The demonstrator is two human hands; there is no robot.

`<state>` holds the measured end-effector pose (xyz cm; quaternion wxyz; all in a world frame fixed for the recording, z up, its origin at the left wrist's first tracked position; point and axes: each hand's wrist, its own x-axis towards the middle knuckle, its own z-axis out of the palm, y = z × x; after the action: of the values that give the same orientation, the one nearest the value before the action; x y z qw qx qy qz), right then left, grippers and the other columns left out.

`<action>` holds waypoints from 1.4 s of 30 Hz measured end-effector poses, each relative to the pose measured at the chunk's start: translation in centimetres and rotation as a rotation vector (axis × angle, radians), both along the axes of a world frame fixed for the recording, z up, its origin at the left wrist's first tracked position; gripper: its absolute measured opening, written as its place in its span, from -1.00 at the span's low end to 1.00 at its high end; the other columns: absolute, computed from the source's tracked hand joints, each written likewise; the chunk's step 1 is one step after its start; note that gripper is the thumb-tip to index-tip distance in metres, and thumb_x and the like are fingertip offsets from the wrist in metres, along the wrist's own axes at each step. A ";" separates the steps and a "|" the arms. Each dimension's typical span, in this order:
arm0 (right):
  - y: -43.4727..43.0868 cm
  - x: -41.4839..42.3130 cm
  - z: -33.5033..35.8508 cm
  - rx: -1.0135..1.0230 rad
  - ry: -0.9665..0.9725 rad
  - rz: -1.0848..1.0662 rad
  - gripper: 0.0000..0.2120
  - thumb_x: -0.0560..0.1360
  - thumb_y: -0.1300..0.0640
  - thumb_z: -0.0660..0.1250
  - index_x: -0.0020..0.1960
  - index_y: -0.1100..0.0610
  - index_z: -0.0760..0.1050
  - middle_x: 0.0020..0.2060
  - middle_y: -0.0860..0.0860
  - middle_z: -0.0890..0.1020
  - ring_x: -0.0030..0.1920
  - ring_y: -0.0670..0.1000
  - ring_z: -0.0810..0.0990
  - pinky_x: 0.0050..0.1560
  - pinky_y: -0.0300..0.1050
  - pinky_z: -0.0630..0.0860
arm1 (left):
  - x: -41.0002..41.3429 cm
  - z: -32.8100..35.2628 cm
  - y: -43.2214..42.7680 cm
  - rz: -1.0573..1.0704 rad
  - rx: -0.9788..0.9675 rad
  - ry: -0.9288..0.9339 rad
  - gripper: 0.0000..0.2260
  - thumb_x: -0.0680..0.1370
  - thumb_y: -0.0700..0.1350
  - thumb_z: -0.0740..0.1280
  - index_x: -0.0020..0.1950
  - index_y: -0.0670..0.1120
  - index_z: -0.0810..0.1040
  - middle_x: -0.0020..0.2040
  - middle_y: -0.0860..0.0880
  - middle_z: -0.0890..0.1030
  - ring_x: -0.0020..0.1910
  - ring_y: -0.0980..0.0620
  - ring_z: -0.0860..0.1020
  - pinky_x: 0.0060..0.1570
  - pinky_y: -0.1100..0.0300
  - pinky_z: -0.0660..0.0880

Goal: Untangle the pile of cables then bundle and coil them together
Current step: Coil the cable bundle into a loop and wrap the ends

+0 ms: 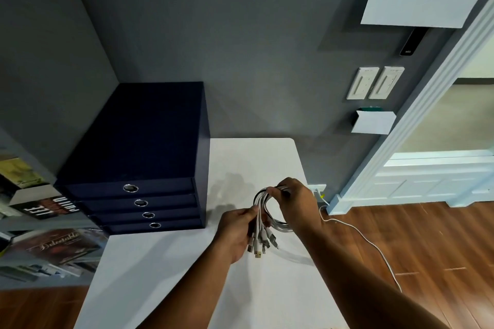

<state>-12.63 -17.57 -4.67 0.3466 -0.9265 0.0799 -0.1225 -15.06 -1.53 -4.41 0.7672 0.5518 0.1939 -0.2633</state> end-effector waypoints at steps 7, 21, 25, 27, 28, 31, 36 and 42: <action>-0.6 0.3 1.3 0.220 0.049 -0.004 -0.72 0.45 -0.16 0.46 -0.19 0.06 0.57 -0.38 -0.08 0.63 -0.32 -0.07 0.58 -0.29 -0.16 0.45 | 0.0 0.5 -0.2 -0.080 0.099 -0.116 -0.83 0.61 -0.16 0.37 -0.02 -0.25 0.68 -0.29 -0.08 0.58 -0.34 -0.02 0.56 -0.24 0.13 0.58; -0.7 0.1 2.9 0.699 0.278 0.136 -0.69 0.47 -0.05 0.48 -0.21 0.19 0.57 -0.47 0.04 0.35 -0.49 0.02 0.23 -0.49 -0.19 0.20 | 0.0 1.4 -0.5 -0.016 0.461 -0.475 -0.60 0.32 -0.08 0.65 -0.26 -0.23 0.45 -0.44 -0.04 0.59 -0.49 -0.02 0.54 -0.43 0.17 0.45; -0.9 -0.2 3.7 0.835 0.313 0.211 -0.68 0.51 0.00 0.44 -0.32 0.14 0.48 -0.44 0.08 0.33 -0.48 -0.01 0.22 -0.48 -0.18 0.21 | 0.6 0.3 0.1 -0.080 0.560 -0.577 -0.51 0.23 0.18 0.64 -0.06 0.00 0.48 -0.17 0.10 0.56 -0.20 0.11 0.52 -0.17 0.21 0.48; -0.9 -0.3 3.7 0.850 0.352 0.240 -0.65 0.52 0.00 0.42 -0.36 0.11 0.45 -0.44 0.08 0.33 -0.48 -0.02 0.21 -0.48 -0.19 0.20 | 0.9 0.3 0.4 -0.219 0.396 -0.571 -0.52 0.27 0.21 0.61 0.04 0.03 0.56 -0.03 0.04 0.66 -0.05 0.02 0.62 -0.01 0.12 0.57; -0.9 -0.3 3.6 0.859 0.371 0.244 -0.64 0.52 -0.02 0.43 -0.35 0.12 0.44 -0.44 0.08 0.33 -0.47 -0.01 0.21 -0.47 -0.18 0.18 | 1.0 0.4 0.5 -0.277 0.326 -0.583 -0.60 0.32 0.16 0.59 0.02 -0.01 0.61 -0.07 -0.01 0.69 -0.10 -0.02 0.64 0.00 0.06 0.57; -0.6 -0.4 3.2 0.933 0.405 0.247 -0.60 0.45 -0.09 0.48 -0.22 0.26 0.51 -0.40 0.13 0.38 -0.41 0.05 0.29 -0.38 -0.11 0.24 | 0.8 0.7 0.4 -0.253 0.229 -0.592 -0.81 0.44 -0.05 0.54 -0.04 -0.12 0.66 -0.24 -0.11 0.65 -0.32 -0.06 0.59 -0.21 0.05 0.56; -0.3 -0.4 3.3 0.979 0.414 0.254 -0.47 0.44 -0.11 0.50 -0.13 0.39 0.49 -0.30 0.22 0.42 -0.32 0.15 0.33 -0.31 -0.07 0.31 | 0.4 0.8 0.2 -0.223 0.235 -0.633 -0.89 0.51 -0.18 0.50 0.02 -0.11 0.67 -0.23 0.03 0.68 -0.24 0.11 0.62 -0.15 0.21 0.54; -0.3 -0.4 4.0 0.919 0.406 0.255 -0.65 0.50 -0.04 0.44 -0.31 0.16 0.46 -0.45 0.07 0.36 -0.48 -0.01 0.23 -0.45 -0.17 0.21 | 0.1 0.5 0.4 -0.229 0.078 -0.545 -0.89 0.49 -0.06 0.48 -0.08 -0.06 0.62 -0.29 -0.15 0.57 -0.31 -0.07 0.52 -0.20 0.06 0.48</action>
<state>-13.01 -17.82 -0.65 0.7074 -0.6861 0.0777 0.1507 -14.99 -1.17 -3.87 0.7344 0.6497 -0.0728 -0.1824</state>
